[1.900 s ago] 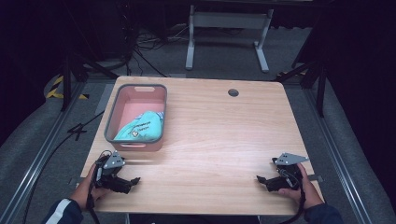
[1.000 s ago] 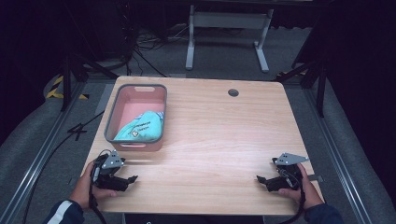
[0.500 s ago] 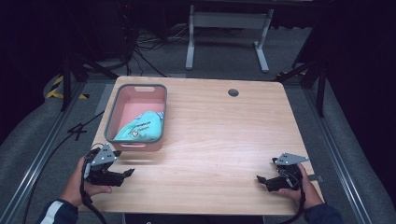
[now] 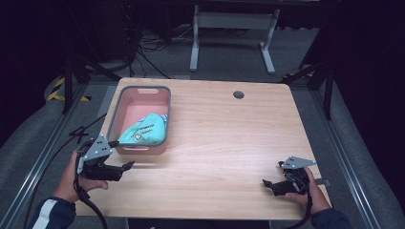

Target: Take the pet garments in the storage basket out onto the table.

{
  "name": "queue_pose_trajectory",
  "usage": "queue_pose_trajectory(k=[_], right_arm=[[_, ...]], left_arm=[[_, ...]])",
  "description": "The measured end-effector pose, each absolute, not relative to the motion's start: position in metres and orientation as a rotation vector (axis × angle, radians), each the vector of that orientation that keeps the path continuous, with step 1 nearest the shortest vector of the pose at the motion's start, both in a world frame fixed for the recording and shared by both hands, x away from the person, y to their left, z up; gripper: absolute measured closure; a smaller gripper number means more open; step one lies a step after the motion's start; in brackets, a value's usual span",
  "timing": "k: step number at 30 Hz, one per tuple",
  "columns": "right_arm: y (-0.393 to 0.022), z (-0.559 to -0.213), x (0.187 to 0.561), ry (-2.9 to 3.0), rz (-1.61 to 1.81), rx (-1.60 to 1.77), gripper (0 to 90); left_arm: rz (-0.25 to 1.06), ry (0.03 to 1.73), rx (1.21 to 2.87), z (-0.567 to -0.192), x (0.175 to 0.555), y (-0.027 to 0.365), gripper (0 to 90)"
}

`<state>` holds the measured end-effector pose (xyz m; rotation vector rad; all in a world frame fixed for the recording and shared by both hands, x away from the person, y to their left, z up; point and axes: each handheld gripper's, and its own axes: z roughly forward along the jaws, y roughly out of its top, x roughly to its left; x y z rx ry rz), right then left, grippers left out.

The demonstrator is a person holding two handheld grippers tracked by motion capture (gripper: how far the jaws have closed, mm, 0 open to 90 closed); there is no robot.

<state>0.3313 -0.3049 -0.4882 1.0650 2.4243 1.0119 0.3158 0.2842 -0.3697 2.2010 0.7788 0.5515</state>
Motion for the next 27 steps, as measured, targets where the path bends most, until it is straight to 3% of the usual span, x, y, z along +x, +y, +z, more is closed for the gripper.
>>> queue_pose_trajectory(k=[12, 27], right_arm=[[-0.305, -0.488, 0.331, 2.424, 1.012, 1.066, 0.6], [-0.305, -0.488, 0.331, 2.423, 1.011, 1.066, 0.6]], left_arm=[[0.587, 0.768, 2.271, -0.349, 0.342, 0.273, 17.4], [0.494, 0.803, 2.385, -0.349, 0.407, 0.257, 19.2]])
